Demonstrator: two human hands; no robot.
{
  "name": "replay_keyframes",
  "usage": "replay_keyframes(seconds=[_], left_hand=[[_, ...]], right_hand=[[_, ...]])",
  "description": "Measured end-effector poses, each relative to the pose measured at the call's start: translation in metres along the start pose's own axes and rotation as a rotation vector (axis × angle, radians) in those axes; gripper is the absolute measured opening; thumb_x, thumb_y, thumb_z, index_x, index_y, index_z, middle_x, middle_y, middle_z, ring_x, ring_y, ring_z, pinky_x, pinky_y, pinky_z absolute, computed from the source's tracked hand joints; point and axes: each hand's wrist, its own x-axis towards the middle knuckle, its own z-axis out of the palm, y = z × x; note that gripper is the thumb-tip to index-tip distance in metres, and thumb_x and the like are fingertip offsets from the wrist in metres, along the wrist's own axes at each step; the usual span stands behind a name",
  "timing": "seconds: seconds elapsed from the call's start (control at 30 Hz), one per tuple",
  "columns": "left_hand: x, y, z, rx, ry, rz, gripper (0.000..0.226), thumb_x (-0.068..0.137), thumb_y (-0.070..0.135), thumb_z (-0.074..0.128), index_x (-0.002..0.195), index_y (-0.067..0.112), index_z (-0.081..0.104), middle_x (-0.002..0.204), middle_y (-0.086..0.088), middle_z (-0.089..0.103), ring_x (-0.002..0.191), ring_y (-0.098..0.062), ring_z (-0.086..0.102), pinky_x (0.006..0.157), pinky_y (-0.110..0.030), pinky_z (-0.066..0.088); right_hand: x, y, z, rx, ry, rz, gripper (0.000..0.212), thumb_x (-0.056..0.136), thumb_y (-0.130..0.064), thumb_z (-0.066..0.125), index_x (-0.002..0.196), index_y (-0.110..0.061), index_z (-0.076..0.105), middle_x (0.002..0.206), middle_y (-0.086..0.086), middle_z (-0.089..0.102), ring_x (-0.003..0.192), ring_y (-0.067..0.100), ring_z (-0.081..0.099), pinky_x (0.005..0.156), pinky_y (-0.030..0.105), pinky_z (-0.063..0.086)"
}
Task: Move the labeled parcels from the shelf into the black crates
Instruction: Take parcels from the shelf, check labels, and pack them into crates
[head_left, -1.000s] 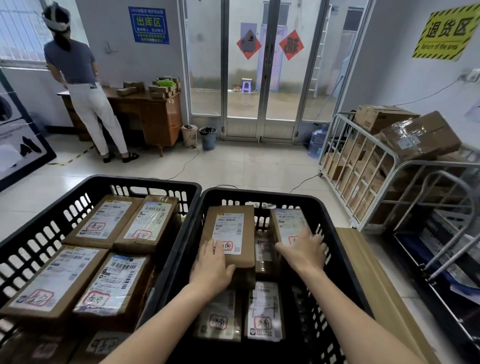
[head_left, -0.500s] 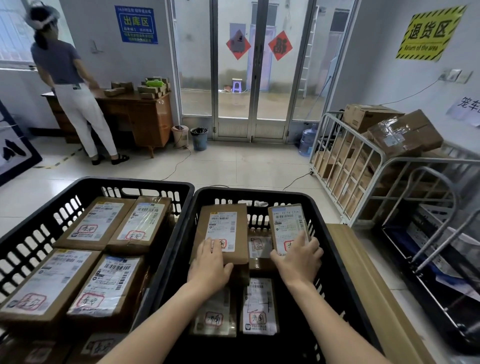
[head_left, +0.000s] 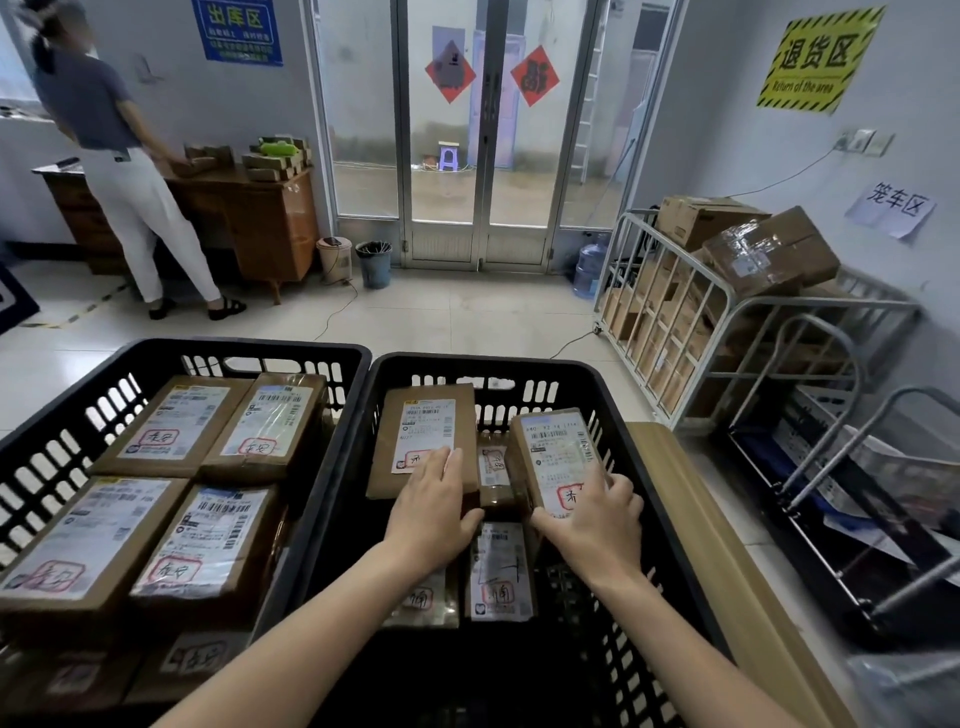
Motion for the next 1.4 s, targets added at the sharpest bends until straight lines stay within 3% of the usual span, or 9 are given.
replay_keyframes(seconds=[0.27,0.43,0.67,0.8,0.93,1.4], left_hand=[[-0.017,-0.003,-0.033,0.108,-0.125,0.286,0.112,0.076,0.045,0.07,0.149,0.018,-0.01,0.159,0.003,-0.006,0.146,-0.013,-0.008,0.11,-0.023,-0.008],[-0.035,-0.007,-0.043,0.195,-0.282,0.465,0.119,0.07,0.05,0.073,0.149,0.02,-0.012,0.159,0.005,-0.01,0.144,-0.009,-0.012,0.11,-0.019,-0.01],[-0.053,-0.032,-0.058,0.294,-0.519,0.368,0.111,0.072,0.052,0.069,0.15,0.02,-0.002,0.16,0.003,-0.001,0.146,-0.012,-0.008,0.116,-0.025,-0.004],[-0.056,-0.048,-0.068,0.39,-0.441,0.277,0.084,0.085,0.033,0.059,0.15,0.015,0.01,0.158,-0.003,0.015,0.146,-0.016,0.006,0.118,-0.028,0.009],[-0.056,-0.057,-0.069,0.436,-0.362,0.228,0.067,0.09,0.018,0.05,0.149,0.014,0.018,0.155,-0.004,0.023,0.145,-0.017,0.014,0.117,-0.029,0.018],[-0.049,-0.062,-0.057,0.466,-0.264,0.242,0.06,0.09,0.025,0.051,0.145,0.015,0.03,0.15,-0.007,0.033,0.142,-0.021,0.023,0.117,-0.031,0.017]], right_hand=[[-0.041,0.028,-0.03,0.081,-0.201,-0.27,0.089,0.065,-0.049,0.069,0.139,-0.019,0.03,0.124,0.001,0.034,0.107,0.011,0.028,0.085,0.02,0.031],[-0.058,0.039,-0.044,0.02,-0.421,-0.476,0.095,0.061,-0.052,0.066,0.142,-0.021,0.027,0.116,-0.012,0.029,0.108,0.005,0.03,0.087,0.012,0.031],[-0.057,0.021,-0.029,-0.122,-0.808,-0.611,0.094,0.068,-0.045,0.069,0.145,-0.022,0.02,0.139,-0.01,0.025,0.121,0.006,0.026,0.108,0.019,0.024],[-0.053,0.002,0.001,-0.177,-0.915,-0.705,0.09,0.071,-0.037,0.073,0.145,-0.019,0.023,0.141,-0.001,0.028,0.126,0.014,0.028,0.11,0.022,0.022],[-0.054,-0.012,0.039,-0.255,-0.934,-0.84,0.09,0.071,-0.035,0.075,0.144,-0.017,0.025,0.141,0.006,0.03,0.127,0.023,0.03,0.111,0.032,0.026],[-0.052,0.007,0.105,-0.374,-0.779,-1.002,0.097,0.068,-0.054,0.067,0.144,-0.017,0.019,0.141,0.007,0.032,0.127,0.028,0.034,0.108,0.039,0.031]])
